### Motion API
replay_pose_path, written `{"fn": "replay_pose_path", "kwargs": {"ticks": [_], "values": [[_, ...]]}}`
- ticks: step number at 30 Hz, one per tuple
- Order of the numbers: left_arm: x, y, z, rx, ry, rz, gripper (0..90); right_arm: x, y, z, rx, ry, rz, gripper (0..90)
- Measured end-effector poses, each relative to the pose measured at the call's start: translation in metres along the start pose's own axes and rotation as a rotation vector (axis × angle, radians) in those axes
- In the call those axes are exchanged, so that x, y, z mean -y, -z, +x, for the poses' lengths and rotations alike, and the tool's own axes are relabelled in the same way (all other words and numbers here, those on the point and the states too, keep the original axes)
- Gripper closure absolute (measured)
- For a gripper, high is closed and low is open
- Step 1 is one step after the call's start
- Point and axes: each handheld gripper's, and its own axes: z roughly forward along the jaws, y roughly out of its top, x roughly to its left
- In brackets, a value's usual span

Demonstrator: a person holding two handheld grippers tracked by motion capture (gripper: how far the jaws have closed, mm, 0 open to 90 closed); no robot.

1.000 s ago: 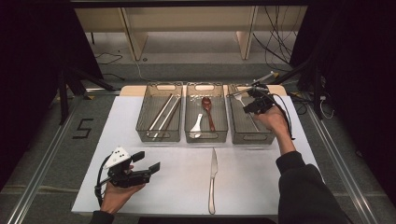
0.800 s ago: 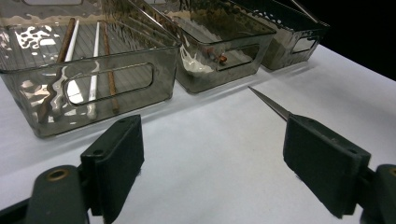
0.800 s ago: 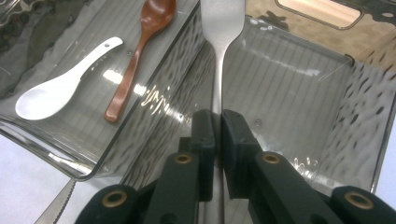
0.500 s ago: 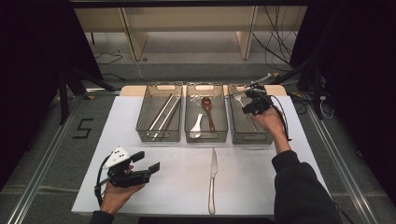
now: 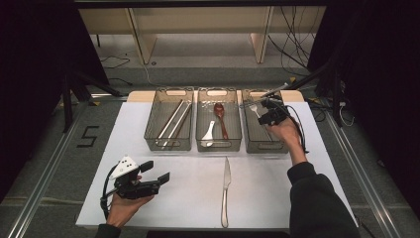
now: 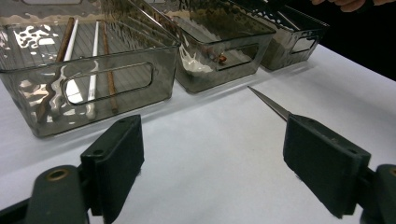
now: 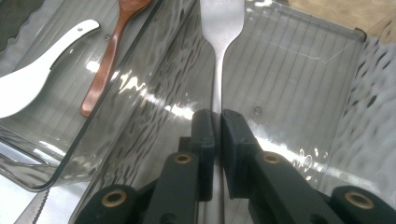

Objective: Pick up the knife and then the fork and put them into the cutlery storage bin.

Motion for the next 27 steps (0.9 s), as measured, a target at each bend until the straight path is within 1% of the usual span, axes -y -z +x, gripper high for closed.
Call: {"fn": "replay_pose_path", "kwargs": {"ticks": [5,7,9,11,14,16,18,22,24,27], "values": [[0.000,0.000,0.000,0.000,0.003,-0.001,19.9,0.002,-0.004,0.001,-0.003,0.000,0.015,83.7],[0.000,0.000,0.000,-0.001,0.003,-0.001,19.9,0.003,-0.006,0.000,0.001,-0.011,0.016,82.6],[0.000,0.000,0.000,-0.001,0.003,-0.001,19.9,0.005,-0.008,-0.001,-0.009,-0.022,0.020,76.0],[0.000,0.000,0.000,-0.001,0.004,-0.001,19.9,0.005,-0.006,-0.001,-0.023,-0.021,0.014,74.4],[0.000,0.000,0.000,0.000,0.000,0.002,19.9,0.005,-0.001,0.001,-0.029,-0.003,-0.005,68.1],[0.000,0.000,0.000,0.000,0.000,0.003,19.9,0.005,0.003,0.004,-0.036,0.009,-0.020,62.0],[0.000,0.000,0.000,-0.002,0.000,0.003,19.9,0.007,0.008,0.010,-0.046,0.025,-0.032,55.1],[0.000,0.000,0.000,-0.003,0.002,0.001,19.9,0.014,0.020,0.026,-0.077,0.066,-0.070,46.6],[0.000,0.000,0.000,-0.003,0.002,0.002,19.9,0.020,0.027,0.036,-0.111,0.088,-0.093,44.3],[0.000,0.000,0.000,-0.004,0.001,0.002,19.9,0.031,0.036,0.051,-0.145,0.126,-0.117,43.0]]}}
